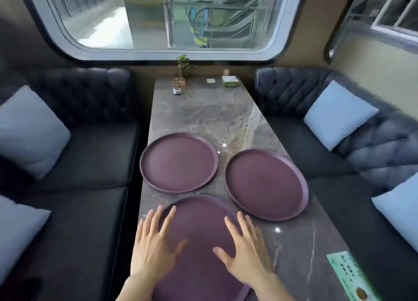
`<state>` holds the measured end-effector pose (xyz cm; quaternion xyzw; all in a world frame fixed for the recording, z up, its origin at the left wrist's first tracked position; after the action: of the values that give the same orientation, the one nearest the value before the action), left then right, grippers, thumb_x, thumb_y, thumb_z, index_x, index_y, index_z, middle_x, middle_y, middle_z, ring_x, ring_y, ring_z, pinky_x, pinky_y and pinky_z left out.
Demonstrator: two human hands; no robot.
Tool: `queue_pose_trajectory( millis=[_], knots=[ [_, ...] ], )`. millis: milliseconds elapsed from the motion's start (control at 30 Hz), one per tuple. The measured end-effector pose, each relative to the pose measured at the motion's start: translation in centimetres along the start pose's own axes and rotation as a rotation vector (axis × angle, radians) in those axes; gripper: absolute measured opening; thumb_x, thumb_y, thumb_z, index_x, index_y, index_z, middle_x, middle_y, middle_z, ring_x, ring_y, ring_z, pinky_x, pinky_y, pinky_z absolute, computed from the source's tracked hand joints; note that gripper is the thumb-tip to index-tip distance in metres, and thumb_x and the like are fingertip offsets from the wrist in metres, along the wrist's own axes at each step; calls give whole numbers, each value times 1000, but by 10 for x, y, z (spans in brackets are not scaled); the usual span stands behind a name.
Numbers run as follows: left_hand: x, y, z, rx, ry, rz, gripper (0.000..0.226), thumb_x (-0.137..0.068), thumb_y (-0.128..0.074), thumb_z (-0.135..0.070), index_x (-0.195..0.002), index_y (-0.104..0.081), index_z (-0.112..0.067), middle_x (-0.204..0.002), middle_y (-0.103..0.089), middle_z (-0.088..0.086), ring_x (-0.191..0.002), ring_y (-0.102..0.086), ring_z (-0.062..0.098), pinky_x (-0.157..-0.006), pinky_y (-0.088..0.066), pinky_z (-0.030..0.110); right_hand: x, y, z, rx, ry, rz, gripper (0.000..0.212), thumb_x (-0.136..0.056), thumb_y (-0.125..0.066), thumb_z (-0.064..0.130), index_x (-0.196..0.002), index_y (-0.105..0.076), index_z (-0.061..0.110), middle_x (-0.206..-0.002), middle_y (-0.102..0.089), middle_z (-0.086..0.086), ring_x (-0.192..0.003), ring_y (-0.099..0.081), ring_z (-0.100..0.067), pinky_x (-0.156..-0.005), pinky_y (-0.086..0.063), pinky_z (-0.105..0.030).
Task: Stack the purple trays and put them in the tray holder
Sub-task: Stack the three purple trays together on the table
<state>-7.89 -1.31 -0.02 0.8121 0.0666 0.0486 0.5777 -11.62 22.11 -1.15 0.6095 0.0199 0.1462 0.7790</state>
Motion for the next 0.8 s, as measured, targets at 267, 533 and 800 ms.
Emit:
queue_pose_trajectory(
  millis=[267, 533, 800],
  knots=[
    [25, -90, 16, -115, 29, 326, 124, -70, -61, -72, -143, 34, -41, -163, 29, -1, -151, 26, 27, -123, 12, 44, 20, -80, -27, 78, -18, 270, 91, -78, -40, 75, -154, -6, 38, -165, 1, -4, -151, 2, -23, -120, -3, -46],
    [27, -112, -5, -105, -42, 432, 129, -60, -69, -70, -150, 20, -50, -166, 21, -4, -154, 16, 26, -125, -4, 40, 24, -78, -56, 93, -44, 231, 84, -81, -41, 69, -153, -12, 38, -164, 3, 2, -150, 7, -15, -119, -1, -50],
    [5, -103, -30, -94, 29, 397, 90, -64, -64, -71, -147, -38, -46, -157, -34, -3, -145, -32, 26, -110, -37, 40, -3, -28, -94, -235, -138, -1, 27, -84, -62, 44, -105, -74, 33, -110, -73, 10, -105, -66, -12, -91, -50, -28]
  ],
)
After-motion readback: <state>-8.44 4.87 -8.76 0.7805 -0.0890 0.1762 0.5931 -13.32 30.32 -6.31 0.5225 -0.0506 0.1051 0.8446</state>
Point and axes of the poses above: each hand's wrist, its own x-axis away from the middle knuckle, its own y-axis out of the back of the hand, z = x × y, the point moved 8 cm from there along -x, towards the middle knuckle
